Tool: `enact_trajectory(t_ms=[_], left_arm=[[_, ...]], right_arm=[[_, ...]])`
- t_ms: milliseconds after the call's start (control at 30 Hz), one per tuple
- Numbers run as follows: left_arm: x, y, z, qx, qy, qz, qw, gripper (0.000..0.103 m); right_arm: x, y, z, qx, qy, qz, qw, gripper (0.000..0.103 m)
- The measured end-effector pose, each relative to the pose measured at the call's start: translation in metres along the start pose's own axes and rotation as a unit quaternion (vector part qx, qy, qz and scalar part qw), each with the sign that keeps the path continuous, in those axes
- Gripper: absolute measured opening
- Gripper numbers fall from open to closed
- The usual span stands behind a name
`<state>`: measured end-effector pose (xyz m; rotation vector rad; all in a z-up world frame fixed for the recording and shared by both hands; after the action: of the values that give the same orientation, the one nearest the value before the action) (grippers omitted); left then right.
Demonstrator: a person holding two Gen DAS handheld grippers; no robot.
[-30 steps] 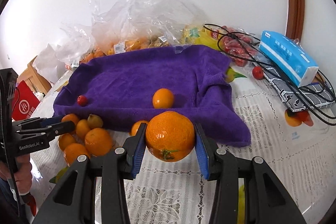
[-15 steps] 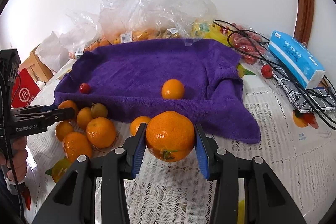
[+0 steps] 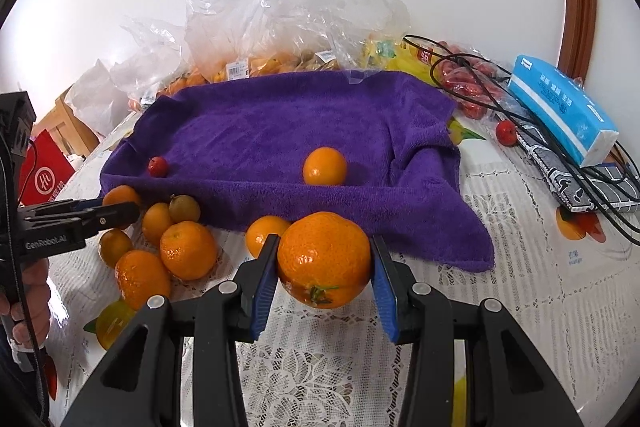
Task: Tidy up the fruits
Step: 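Close the right tool on a large orange while the left tool grasps another large orange, then lift both large oranges and carry them over the purple towel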
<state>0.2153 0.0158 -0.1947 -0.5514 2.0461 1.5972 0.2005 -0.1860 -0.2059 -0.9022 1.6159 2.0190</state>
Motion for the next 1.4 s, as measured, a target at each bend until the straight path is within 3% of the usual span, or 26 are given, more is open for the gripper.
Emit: enact_trajectory(t_ms=[533, 900, 1133, 1400], left_arm=[[-0.007, 0.020, -0.009, 0.019, -0.001, -0.042, 0.9989, 0.041], [-0.009, 0.024, -0.020, 0.011, -0.021, -0.048, 0.9986, 0.041], [-0.031, 0.040, -0.023, 0.015, -0.013, -0.067, 0.9975, 0.041], [-0.069, 0.051, -0.014, -0.025, -0.017, -0.096, 0.9949, 0.041]], right_arm=[[-0.001, 0.000, 0.001, -0.011, -0.006, -0.003, 1.000, 0.043], [-0.011, 0.011, -0.001, -0.002, -0.007, -0.023, 1.000, 0.043], [-0.037, 0.034, 0.010, -0.009, 0.001, -0.042, 0.999, 0.043], [-0.084, 0.049, 0.014, -0.017, -0.002, -0.075, 0.997, 0.043]])
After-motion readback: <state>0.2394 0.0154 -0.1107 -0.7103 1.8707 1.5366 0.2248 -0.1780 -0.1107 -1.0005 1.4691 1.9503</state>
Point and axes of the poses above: each gripper's, at about its wrist camera, not at the fingertips, and y roughly against the way its jaws point, z to its left, x to its underside, the point moved 9 cm from there along -y, roughly the way its jaws point
